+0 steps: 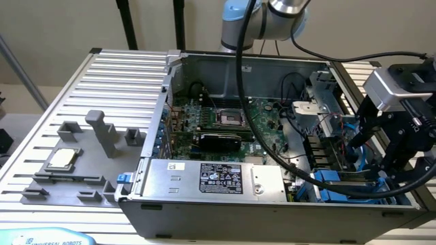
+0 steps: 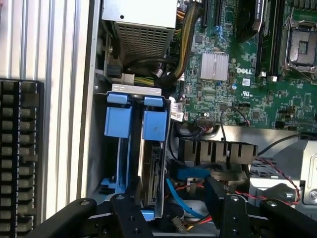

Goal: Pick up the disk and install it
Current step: 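Insert the first disk wire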

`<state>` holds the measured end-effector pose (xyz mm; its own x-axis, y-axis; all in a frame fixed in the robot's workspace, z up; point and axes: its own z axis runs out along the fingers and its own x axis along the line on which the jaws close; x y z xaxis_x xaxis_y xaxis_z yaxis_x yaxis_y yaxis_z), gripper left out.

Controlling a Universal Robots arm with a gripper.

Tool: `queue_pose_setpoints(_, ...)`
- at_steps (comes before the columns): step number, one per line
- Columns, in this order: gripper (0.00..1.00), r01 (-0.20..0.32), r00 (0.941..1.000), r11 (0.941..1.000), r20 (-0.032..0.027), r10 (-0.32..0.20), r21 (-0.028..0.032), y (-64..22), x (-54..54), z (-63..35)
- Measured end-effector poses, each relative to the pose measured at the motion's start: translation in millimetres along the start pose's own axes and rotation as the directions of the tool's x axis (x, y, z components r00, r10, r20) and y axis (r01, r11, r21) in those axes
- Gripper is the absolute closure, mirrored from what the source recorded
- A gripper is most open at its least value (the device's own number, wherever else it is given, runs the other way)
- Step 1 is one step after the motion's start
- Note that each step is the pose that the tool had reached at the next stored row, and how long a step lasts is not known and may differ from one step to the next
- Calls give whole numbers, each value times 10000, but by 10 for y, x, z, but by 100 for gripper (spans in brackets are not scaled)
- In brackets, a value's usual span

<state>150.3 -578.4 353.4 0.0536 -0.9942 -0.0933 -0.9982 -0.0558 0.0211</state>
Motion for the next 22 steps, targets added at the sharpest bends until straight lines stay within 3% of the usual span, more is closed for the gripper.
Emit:
queue_pose_setpoints(5, 37, 5, 10000, 10000, 16, -5, 7, 2, 62, -6)
queue_pose_setpoints(14, 37, 17, 10000, 10000, 81, -17, 9, -185, 166, -20)
queue_pose_setpoints(22, 40, 178, 9998, 9998, 130, -178, -2, -202, 224, 1)
